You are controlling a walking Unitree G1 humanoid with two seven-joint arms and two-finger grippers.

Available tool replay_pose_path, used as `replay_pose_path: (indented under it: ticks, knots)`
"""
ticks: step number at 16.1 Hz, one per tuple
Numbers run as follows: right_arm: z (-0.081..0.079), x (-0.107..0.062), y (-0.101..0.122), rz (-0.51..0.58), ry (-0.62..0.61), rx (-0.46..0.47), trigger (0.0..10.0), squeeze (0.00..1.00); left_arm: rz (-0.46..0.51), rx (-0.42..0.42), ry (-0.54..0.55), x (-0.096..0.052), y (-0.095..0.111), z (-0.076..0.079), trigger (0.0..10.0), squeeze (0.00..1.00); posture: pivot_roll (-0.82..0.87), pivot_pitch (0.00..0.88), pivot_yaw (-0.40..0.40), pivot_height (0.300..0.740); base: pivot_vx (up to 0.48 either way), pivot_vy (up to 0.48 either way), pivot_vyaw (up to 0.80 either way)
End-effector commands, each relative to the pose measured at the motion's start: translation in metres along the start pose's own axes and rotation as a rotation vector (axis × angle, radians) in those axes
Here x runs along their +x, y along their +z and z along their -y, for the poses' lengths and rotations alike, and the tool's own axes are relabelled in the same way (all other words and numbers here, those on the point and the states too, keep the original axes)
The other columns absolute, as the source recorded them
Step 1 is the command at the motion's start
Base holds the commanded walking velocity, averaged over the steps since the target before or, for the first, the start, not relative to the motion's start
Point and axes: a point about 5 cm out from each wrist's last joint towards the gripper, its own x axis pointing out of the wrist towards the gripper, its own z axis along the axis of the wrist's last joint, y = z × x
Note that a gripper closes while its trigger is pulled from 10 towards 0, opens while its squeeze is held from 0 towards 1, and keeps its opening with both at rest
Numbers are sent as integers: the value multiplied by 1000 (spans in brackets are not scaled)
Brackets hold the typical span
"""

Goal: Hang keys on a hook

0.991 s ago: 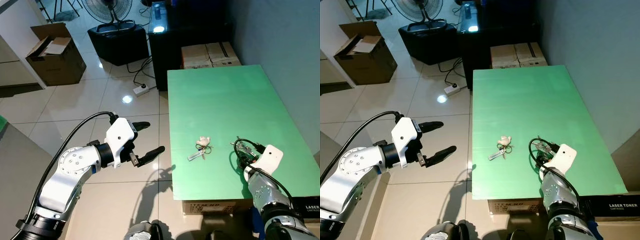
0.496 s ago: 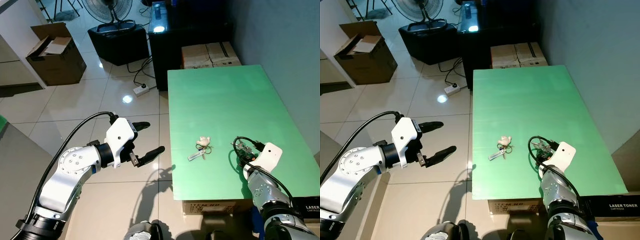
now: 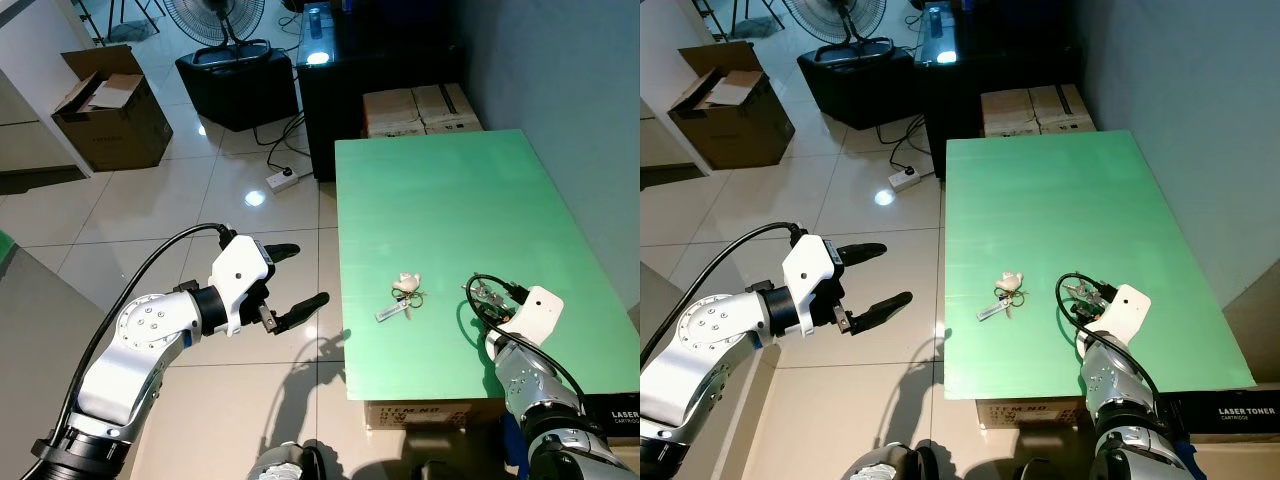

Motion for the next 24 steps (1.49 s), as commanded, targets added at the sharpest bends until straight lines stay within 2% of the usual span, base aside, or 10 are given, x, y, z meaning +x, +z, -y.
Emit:
replay_pose_path:
  ticks: [1, 4, 5, 6, 12, 21, 22, 23, 24]
  knots:
    - [-3, 0, -2, -2, 10, 14, 0, 0, -22, 9, -2, -4, -2, -1, 10000, 0, 64, 75, 143, 740, 0, 0, 0]
    - [-5, 0, 2, 49, 25, -9, 0, 0, -23, 10, -3, -5, -2, -1, 10000, 0, 64, 68, 143, 740, 0, 0, 0]
    - [-4, -1, 3, 59, 15, -10, 10000, 0, -23, 10, -4, -5, -2, -1, 10000, 0, 64, 67, 143, 740, 0, 0, 0]
    - [-1, -2, 1, 68, -9, 9, 10000, 1000, -23, 11, -4, -5, -2, -1, 10000, 0, 65, 67, 143, 740, 0, 0, 0]
    - [-1, -4, -10, 39, -31, 39, 10000, 1000, -24, 11, -9, -6, -2, 0, 10000, 0, 66, 69, 148, 740, 0, 0, 0]
    - [3, -2, -10, 0, -68, 58, 10000, 1000, -23, 9, -13, -5, -1, 0, 10000, 0, 72, 77, 148, 740, 0, 0, 0]
    - [3, -1, -9, -8, -63, 62, 10000, 408, -23, 9, -13, -5, -1, 0, 10000, 0, 72, 78, 148, 740, 0, 0, 0]
    - [4, 0, -8, -13, -60, 67, 10000, 0, -23, 9, -13, -5, -1, 0, 10000, 0, 72, 78, 148, 740, 0, 0, 0]
    - [4, 1, -7, -26, -60, 82, 10000, 0, -23, 9, -13, -5, 0, 0, 10000, 0, 73, 79, 149, 740, 0, 0, 0]
